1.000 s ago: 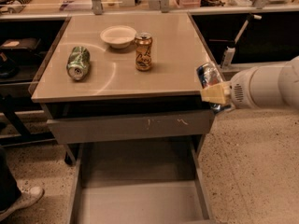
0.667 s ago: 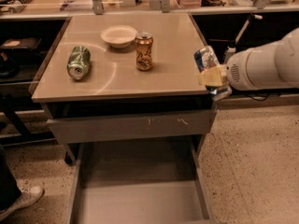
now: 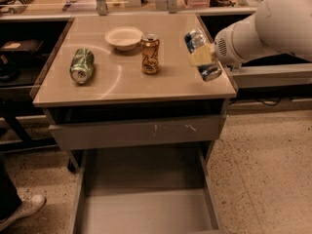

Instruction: Pick redbull can from middle drawer and place on counter

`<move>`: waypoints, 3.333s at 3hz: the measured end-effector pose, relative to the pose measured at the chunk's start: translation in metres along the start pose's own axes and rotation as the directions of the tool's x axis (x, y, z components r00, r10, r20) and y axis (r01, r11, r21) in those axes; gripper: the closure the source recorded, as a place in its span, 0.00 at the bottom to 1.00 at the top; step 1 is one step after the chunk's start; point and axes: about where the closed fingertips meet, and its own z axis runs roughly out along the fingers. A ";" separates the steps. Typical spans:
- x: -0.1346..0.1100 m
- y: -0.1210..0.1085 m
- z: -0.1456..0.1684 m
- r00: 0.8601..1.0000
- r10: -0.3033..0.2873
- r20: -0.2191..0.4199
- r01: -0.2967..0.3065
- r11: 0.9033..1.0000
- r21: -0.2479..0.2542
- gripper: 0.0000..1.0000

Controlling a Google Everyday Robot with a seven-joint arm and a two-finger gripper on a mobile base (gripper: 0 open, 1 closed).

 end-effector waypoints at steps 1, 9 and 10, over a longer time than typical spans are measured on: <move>-0.025 0.011 0.025 0.999 -0.037 -0.017 0.037 0.999 -0.019 1.00; -0.003 -0.021 0.152 0.972 -0.070 -0.222 0.072 0.997 0.000 0.81; -0.003 -0.021 0.152 0.972 -0.070 -0.222 0.072 0.997 0.000 0.58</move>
Offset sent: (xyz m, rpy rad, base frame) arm 0.0950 0.0534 -0.0200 -0.0499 0.0648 0.0893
